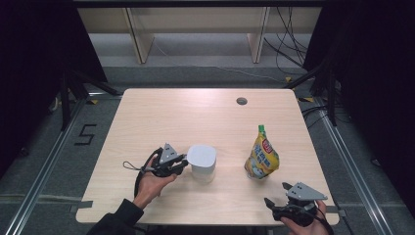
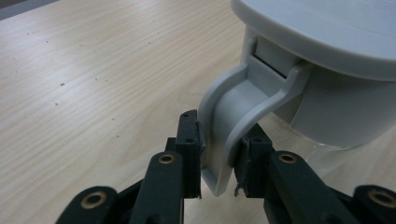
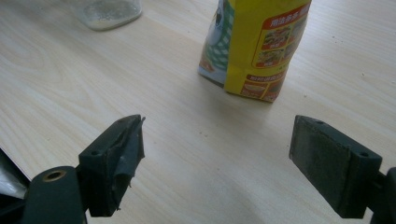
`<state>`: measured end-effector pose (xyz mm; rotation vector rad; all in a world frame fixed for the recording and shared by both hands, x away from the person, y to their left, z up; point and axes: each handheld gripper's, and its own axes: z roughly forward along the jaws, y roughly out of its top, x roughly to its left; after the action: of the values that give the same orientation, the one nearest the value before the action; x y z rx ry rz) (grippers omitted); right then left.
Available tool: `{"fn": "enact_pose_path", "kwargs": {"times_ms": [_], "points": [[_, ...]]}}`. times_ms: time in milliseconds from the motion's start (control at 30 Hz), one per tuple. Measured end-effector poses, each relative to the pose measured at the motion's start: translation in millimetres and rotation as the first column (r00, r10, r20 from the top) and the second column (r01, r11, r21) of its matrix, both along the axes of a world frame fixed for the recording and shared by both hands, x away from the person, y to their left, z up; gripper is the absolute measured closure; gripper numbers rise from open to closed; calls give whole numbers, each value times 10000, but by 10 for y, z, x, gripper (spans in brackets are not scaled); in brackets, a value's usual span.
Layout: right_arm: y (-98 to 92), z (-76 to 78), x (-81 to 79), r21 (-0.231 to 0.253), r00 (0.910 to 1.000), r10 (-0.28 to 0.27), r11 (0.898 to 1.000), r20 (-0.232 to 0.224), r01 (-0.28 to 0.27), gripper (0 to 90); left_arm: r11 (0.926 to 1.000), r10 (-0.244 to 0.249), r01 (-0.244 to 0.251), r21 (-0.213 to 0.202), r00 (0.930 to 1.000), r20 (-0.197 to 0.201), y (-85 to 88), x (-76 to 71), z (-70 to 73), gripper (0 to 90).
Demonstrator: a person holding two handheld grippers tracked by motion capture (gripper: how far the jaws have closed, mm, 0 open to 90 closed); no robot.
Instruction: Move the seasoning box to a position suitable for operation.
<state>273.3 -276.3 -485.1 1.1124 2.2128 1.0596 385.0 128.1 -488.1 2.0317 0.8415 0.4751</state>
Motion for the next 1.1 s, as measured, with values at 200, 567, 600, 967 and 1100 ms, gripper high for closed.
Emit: {"fn": "enact_pose_path", "kwargs": {"times_ms": [200,567,600,967,1100], "points": [[22,3,-25,202,9993,-141,9997,-339,148,186,9999,-123,123,-6,9999,-27,-47,-141,5,722],[28,6,-31,196,9989,-185,9996,-432,194,186,9992,-389,389,42,9991,-196,-61,-278,22,708],[16,3,-15,99,9998,-99,9999,-164,101,186,9996,-260,258,-108,9994,-209,-73,-289,16,708],[14,5,-15,94,9996,-55,9999,-284,57,186,9974,-723,721,-63,9970,-262,-146,-465,17,707],[16,4,-14,74,9997,-16,10000,-241,17,186,9966,-815,813,-92,9963,-259,-166,-523,17,705]]}}
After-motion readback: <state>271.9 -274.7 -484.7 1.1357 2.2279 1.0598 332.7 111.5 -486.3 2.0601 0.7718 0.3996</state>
